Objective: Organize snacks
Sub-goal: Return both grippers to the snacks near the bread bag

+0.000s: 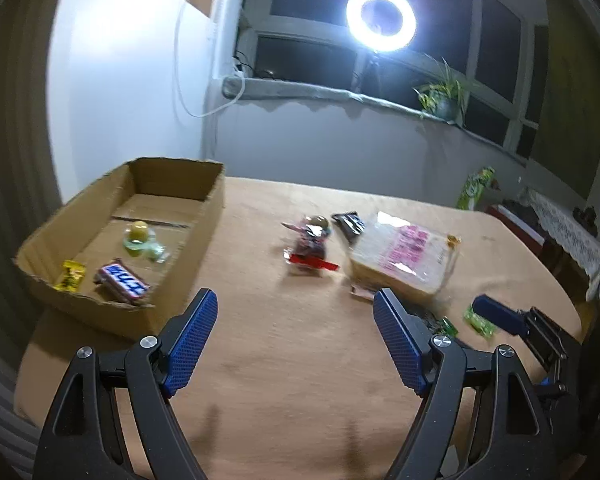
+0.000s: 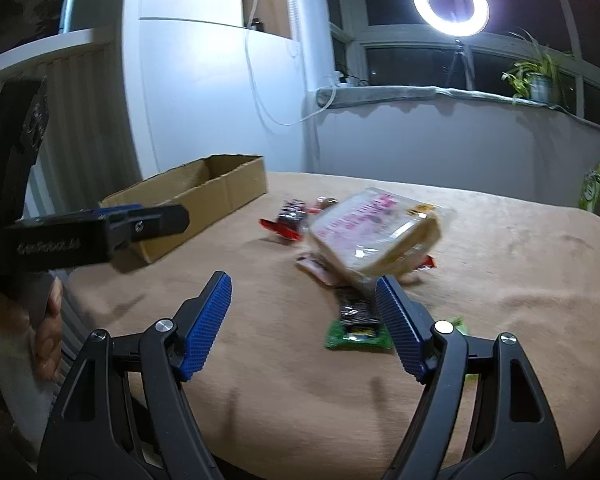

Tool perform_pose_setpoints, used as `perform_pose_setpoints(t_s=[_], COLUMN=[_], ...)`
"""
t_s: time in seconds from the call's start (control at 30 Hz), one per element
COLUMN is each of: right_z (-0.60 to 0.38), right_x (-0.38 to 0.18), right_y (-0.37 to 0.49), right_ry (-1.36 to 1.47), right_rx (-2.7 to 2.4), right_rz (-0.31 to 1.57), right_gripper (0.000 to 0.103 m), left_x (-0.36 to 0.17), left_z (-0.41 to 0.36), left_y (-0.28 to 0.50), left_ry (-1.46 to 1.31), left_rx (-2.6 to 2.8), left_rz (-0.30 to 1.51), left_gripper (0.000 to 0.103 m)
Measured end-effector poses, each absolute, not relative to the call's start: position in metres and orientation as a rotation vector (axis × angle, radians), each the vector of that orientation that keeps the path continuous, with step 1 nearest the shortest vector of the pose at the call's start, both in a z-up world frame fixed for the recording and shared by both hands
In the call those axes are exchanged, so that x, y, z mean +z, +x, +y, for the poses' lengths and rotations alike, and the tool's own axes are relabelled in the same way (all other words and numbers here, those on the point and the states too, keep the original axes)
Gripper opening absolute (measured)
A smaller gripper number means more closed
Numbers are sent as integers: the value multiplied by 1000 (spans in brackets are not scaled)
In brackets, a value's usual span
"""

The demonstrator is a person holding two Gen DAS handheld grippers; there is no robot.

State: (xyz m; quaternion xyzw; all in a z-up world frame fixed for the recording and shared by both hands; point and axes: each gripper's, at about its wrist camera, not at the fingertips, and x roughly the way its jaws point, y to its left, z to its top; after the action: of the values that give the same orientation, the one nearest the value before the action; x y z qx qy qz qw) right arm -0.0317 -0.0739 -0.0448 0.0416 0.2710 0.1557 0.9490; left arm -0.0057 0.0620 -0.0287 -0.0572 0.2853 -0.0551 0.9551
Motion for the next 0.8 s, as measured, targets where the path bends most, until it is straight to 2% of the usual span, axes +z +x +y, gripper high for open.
perform_pose_setpoints(t_s=[0.3,0.6,0.7,0.8], right_z=[-115,-152,-152,-150], right_x=[-63,-86,-88,-90], right_y=[-28,-31,-31,-27], right_ry=[59,53,28,16], right_rx=[199,108,114,125], right_rz=[597,664,667,671], right_gripper=[77,77,77,71], left_x=[-42,-80,-81,-83], left_z=[21,-42,-54,-61], left_y=[3,38,45,50], left_ry=[-106,-78,-34,5], left_rx=[-215,-322,-297,-262], left_rz=[642,796,788,788], left_gripper=[80,80,80,80])
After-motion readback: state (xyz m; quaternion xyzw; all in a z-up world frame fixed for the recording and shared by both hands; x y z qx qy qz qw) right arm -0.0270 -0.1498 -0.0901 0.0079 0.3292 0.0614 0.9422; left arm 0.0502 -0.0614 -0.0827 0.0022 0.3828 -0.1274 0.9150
